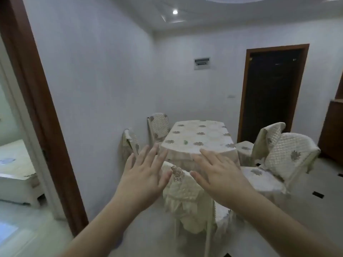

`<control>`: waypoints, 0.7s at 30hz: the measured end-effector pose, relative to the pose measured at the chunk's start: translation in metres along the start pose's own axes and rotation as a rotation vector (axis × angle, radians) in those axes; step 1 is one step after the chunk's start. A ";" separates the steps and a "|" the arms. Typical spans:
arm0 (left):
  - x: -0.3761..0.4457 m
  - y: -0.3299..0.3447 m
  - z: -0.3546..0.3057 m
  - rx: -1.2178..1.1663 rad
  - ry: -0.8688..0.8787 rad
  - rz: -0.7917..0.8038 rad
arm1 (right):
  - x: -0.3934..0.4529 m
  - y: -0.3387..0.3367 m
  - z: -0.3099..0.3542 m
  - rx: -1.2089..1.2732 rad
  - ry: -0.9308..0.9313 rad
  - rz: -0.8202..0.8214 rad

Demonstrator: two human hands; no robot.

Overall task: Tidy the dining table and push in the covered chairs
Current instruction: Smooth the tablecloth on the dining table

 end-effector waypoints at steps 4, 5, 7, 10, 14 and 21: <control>0.029 0.035 0.014 0.028 -0.025 0.001 | 0.042 0.030 -0.022 -0.025 -0.011 -0.037; 0.035 0.043 0.019 0.022 -0.030 0.014 | 0.054 0.038 -0.026 -0.022 -0.018 -0.051; 0.045 0.059 0.028 0.033 -0.034 0.040 | 0.074 0.055 -0.029 -0.027 -0.041 -0.072; 0.052 0.077 0.047 0.033 -0.120 0.069 | 0.104 0.081 -0.026 -0.078 -0.045 -0.036; 0.051 0.101 0.076 0.087 -0.199 0.089 | 0.138 0.118 -0.011 -0.073 -0.017 -0.027; 0.036 0.138 0.154 0.153 -0.299 0.135 | 0.196 0.175 0.046 -0.009 -0.110 -0.020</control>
Point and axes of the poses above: each hand's wrist, its own x-axis towards the middle knuckle, its own y-axis out of the palm, z = x × y, the point moved 5 cm from there along x, towards the middle knuckle, and after that the axes turned 11 degrees about y, right-handed, at the moved point
